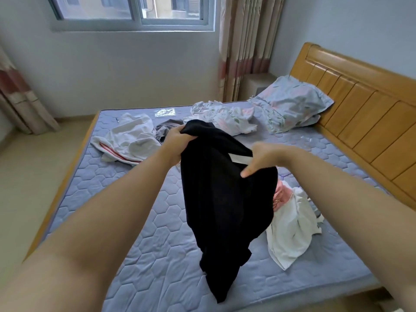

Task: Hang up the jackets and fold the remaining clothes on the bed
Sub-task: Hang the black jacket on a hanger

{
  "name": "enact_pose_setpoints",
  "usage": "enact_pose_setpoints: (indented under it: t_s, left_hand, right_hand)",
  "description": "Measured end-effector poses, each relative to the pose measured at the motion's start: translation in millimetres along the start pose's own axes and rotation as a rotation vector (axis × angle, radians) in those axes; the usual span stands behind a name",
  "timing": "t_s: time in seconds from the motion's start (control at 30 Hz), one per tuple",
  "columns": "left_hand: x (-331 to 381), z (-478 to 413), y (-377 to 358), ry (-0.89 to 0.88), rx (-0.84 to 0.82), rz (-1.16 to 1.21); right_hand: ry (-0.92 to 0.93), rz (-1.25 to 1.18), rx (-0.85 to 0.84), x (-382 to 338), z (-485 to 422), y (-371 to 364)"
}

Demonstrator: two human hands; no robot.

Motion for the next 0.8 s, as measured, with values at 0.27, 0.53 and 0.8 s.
enact_pose_setpoints:
  t_s: [0.27, 0.53, 0.8]
  left_hand:
    - [-11.7, 26.7, 16.9, 0.237, -0.004, -0.134]
    - [-18.5, 102.5, 25.3, 0.384, -0.449, -0.006]
    - [-40.7, 181.3, 11.8, 0.436, -0.414, 0.117]
  right_hand:
    - [-0.505, -0.383, 0.570, 73.0, 13.2, -37.8]
    - [-0.549, -1.314, 0.560, 63.2, 65.3, -41.0]
    - [-0.392, -1.199, 0.044, 37.6, 199.1, -39.2]
Point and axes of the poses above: each hand's wrist, its own z-axis away from the middle knuckle, its own y-axis out of the back of the hand, x = y × z, the point moved 3 cm from there along -z, towards the middle knuckle, and after that the axes turned 9 degrees about x, right-handed, at the moved point
